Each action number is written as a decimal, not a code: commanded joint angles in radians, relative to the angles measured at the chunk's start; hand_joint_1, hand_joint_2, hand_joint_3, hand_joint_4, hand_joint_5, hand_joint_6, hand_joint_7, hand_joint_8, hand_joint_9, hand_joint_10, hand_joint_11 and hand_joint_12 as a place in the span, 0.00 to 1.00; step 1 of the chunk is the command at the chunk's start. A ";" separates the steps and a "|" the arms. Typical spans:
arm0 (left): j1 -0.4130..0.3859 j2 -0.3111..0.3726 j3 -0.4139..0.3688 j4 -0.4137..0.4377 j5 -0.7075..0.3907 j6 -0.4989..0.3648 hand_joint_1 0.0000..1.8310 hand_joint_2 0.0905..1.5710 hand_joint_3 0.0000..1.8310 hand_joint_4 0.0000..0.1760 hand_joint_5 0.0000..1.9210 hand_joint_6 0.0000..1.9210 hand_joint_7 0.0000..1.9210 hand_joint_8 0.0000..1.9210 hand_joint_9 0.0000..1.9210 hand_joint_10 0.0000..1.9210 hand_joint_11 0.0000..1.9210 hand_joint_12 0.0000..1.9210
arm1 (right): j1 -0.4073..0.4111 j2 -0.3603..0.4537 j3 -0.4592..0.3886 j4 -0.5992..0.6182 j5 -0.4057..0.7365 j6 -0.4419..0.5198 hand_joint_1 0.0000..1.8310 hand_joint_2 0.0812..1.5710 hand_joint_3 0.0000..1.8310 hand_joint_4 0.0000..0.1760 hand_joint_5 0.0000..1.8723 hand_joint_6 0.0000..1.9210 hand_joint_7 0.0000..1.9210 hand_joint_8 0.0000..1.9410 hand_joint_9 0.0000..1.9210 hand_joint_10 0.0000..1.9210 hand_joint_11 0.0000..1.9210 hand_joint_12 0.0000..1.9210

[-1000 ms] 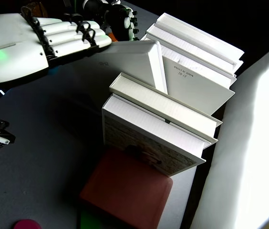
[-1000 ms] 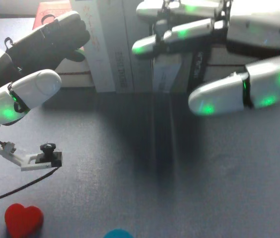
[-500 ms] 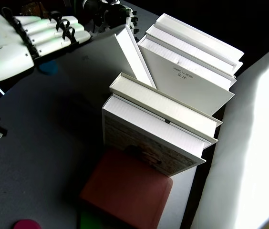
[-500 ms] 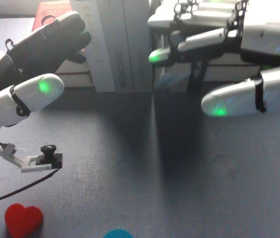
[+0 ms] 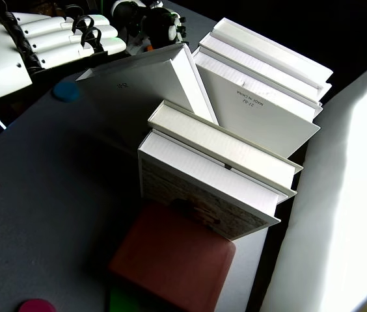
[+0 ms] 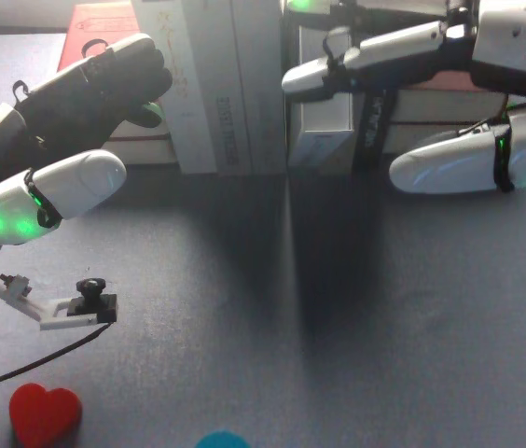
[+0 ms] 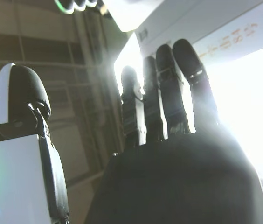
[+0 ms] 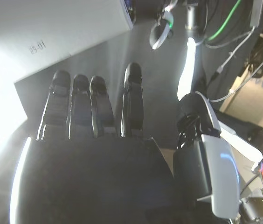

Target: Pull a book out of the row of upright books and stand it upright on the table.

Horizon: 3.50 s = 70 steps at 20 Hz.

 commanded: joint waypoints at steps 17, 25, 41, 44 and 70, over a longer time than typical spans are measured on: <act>-0.003 0.003 0.008 -0.017 -0.110 -0.010 0.52 0.49 0.00 0.34 0.28 0.01 0.15 0.00 0.23 0.01 0.00 0.77 | 0.454 -0.019 0.027 -0.759 -0.041 0.509 0.52 0.66 0.00 0.42 0.14 0.01 0.00 0.00 0.00 0.00 0.00 0.00; -0.012 0.000 0.011 -0.007 -0.098 -0.010 0.55 0.50 0.00 0.37 0.28 0.00 0.19 0.01 0.23 0.01 0.00 0.74 | 0.501 -0.080 0.072 -1.041 -0.061 0.683 0.55 0.65 0.00 0.23 0.09 0.00 0.00 0.00 0.00 0.00 0.00 0.00; -0.022 0.024 0.009 -0.021 -0.115 -0.010 0.47 0.55 0.01 0.21 0.28 0.00 0.19 0.01 0.23 0.00 0.00 0.75 | 0.453 -0.246 0.192 -1.163 -0.103 0.703 0.59 0.42 0.00 0.58 0.01 0.00 0.00 0.00 0.00 0.00 0.00 0.00; 0.017 0.091 -0.040 -0.083 -0.170 -0.010 0.48 0.56 0.01 0.25 0.27 0.00 0.18 0.00 0.22 0.00 0.00 0.75 | 0.441 -0.252 0.197 -1.175 -0.115 0.704 0.60 0.44 0.00 0.40 0.06 0.02 0.00 0.00 0.00 0.00 0.01 0.00; 0.039 0.078 -0.051 -0.083 -0.169 -0.010 0.46 0.55 0.00 0.21 0.26 0.00 0.21 0.00 0.24 0.00 0.00 0.76 | 0.456 -0.146 0.120 -0.839 0.074 0.702 0.64 0.70 0.00 0.00 0.52 0.51 0.61 1.00 0.74 1.00 0.77 1.00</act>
